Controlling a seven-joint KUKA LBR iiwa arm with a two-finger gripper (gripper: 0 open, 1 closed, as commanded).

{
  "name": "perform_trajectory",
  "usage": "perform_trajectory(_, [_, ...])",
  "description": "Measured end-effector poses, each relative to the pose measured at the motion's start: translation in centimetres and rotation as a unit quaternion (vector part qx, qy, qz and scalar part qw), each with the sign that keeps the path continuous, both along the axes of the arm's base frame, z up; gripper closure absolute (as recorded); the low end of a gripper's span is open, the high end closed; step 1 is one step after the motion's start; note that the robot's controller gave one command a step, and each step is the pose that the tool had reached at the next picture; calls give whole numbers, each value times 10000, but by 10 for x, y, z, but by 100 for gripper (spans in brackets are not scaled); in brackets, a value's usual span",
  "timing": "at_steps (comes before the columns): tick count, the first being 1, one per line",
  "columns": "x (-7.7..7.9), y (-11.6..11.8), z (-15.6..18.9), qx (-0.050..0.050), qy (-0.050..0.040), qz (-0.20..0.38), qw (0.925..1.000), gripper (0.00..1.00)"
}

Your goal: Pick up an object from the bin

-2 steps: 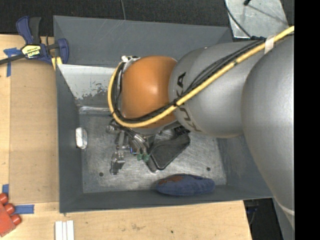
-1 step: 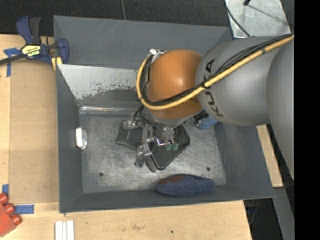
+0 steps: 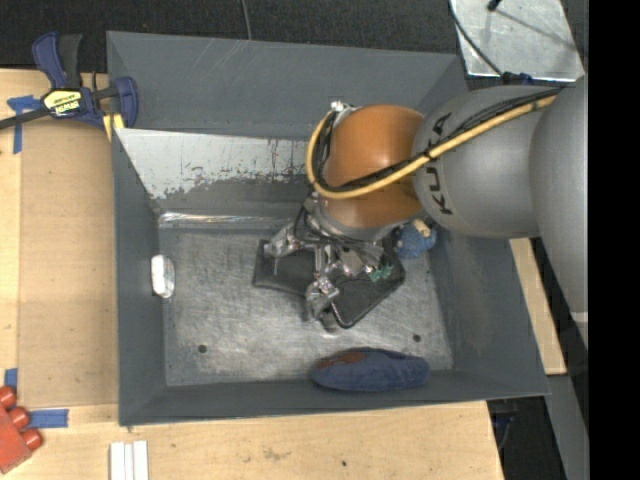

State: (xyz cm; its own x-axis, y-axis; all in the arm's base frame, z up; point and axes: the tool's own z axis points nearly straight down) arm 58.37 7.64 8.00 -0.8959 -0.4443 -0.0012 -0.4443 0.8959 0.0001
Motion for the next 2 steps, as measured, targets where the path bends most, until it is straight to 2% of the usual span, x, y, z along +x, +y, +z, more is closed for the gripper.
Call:
perform_trajectory(1, [2, 1, 4, 9, -35, -1, 10000, 100])
perform_trajectory(2, [13, 3, 140, 9, -62, -360, 9993, 100])
